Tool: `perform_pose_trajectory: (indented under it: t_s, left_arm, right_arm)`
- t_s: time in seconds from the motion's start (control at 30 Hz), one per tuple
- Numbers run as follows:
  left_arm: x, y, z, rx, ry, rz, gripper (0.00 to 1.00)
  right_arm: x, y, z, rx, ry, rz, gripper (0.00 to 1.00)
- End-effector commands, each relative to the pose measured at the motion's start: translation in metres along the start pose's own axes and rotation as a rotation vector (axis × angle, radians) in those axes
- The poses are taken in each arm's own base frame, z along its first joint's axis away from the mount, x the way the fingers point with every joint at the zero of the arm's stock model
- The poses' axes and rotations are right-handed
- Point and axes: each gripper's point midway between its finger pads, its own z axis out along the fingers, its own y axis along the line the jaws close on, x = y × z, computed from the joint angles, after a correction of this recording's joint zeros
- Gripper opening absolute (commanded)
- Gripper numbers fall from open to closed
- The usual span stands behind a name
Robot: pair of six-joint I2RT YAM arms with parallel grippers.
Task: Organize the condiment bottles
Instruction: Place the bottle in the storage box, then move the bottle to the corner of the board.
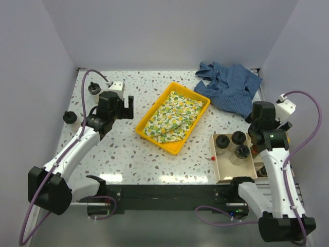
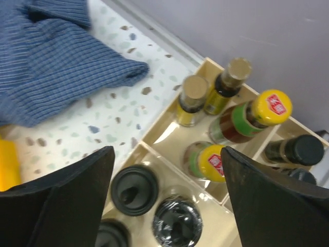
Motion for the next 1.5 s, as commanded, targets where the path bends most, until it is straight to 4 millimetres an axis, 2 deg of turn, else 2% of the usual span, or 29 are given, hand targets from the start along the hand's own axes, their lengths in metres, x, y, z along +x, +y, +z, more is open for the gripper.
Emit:
perform_pose_trajectory:
  t_s: [0.0,0.03,0.07,0.1,0.13,0.17,0.2,0.27,0.3,0.37,0.4,0.47,0.5,0.57,0.7,0.8,0.9,1.03,1.07,1.13,1.17,1.23,1.37,1.43,1.47]
  left_arm:
    - [-0.026,0.026,-0.007,-0.153,-0.096,-0.075,1.00]
    - [-0.032,0.036,-0.009,-0.193,-0.102,-0.096,1.00]
    - [-0.032,0.043,-0.008,-0.226,-0.097,-0.119,1.00]
    - [-0.041,0.060,-0.011,-0.294,-0.116,-0.149,1.00]
    - [-0.041,0.070,-0.012,-0.330,-0.110,-0.166,1.00]
    - [-0.042,0.078,-0.011,-0.360,-0.113,-0.198,0.99]
    - [-0.045,0.097,-0.014,-0.407,-0.126,-0.234,0.99]
    - [-0.047,0.114,-0.009,-0.430,-0.132,-0.298,0.97]
    - [-0.051,0.130,-0.009,-0.441,-0.138,-0.333,0.96]
    - [-0.051,0.144,-0.002,-0.467,-0.128,-0.350,0.96]
    - [-0.054,0.159,-0.005,-0.529,-0.141,-0.369,0.96]
    - [-0.041,0.184,-0.009,-0.654,-0.115,-0.458,1.00]
    - [-0.037,0.203,-0.018,-0.741,-0.121,-0.496,1.00]
    - [-0.030,0.213,-0.023,-0.776,-0.127,-0.539,1.00]
    - [-0.009,0.248,-0.038,-0.900,-0.139,-0.618,1.00]
    - [0.001,0.264,-0.037,-0.947,-0.120,-0.653,1.00]
    - [0.017,0.271,-0.030,-0.978,-0.066,-0.684,1.00]
    - [0.026,0.269,-0.003,-0.903,-0.025,-0.705,1.00]
    - [0.025,0.270,0.001,-0.887,-0.021,-0.718,1.00]
    - [0.034,0.270,0.009,-0.885,0.021,-0.724,1.00]
    - [0.033,0.273,0.009,-0.896,0.026,-0.734,1.00]
    - [0.044,0.277,0.012,-0.934,0.060,-0.751,1.00]
    - [0.053,0.284,0.016,-0.946,0.072,-0.785,0.92]
    - [0.051,0.287,0.017,-0.948,0.068,-0.766,0.90]
    - [0.050,0.288,0.019,-0.945,0.065,-0.755,0.85]
  right_arm:
    - [-0.018,0.045,-0.021,-0.258,0.040,-0.070,0.99]
    - [-0.021,0.064,-0.033,-0.378,0.067,-0.079,0.99]
    - [-0.020,0.072,-0.036,-0.414,0.091,-0.095,0.99]
    - [-0.027,0.079,-0.045,-0.461,0.093,-0.101,0.99]
    - [-0.022,0.093,-0.056,-0.559,0.127,-0.110,0.99]
    - [-0.023,0.099,-0.062,-0.611,0.130,-0.115,0.99]
    - [-0.021,0.105,-0.069,-0.662,0.136,-0.118,0.99]
    - [-0.023,0.117,-0.083,-0.765,0.129,-0.107,0.99]
    - [-0.020,0.121,-0.089,-0.807,0.137,-0.111,0.99]
    - [-0.021,0.129,-0.101,-0.892,0.129,-0.105,0.99]
    - [-0.022,0.130,-0.106,-0.915,0.121,-0.103,0.99]
    - [-0.025,0.132,-0.112,-0.947,0.112,-0.102,0.99]
    - [-0.028,0.132,-0.118,-0.969,0.105,-0.101,0.99]
    - [-0.032,0.132,-0.123,-0.984,0.092,-0.102,0.99]
    - [-0.041,0.131,-0.133,-1.017,0.057,-0.094,0.99]
    - [-0.043,0.132,-0.133,-1.021,0.045,-0.097,0.99]
    - [-0.042,0.132,-0.133,-1.019,0.053,-0.113,0.99]
    - [-0.045,0.131,-0.138,-1.032,0.043,-0.117,0.99]
    - [-0.048,0.130,-0.140,-1.031,0.032,-0.117,0.99]
    - [-0.048,0.129,-0.141,-1.031,0.030,-0.120,0.99]
    - [-0.048,0.129,-0.141,-1.031,0.029,-0.121,0.99]
    - [-0.046,0.129,-0.139,-1.026,0.032,-0.125,0.99]
    - [-0.048,0.125,-0.141,-1.016,0.024,-0.139,0.99]
    - [-0.048,0.124,-0.141,-1.013,0.020,-0.138,0.99]
    - [-0.048,0.124,-0.142,-1.015,0.021,-0.139,0.99]
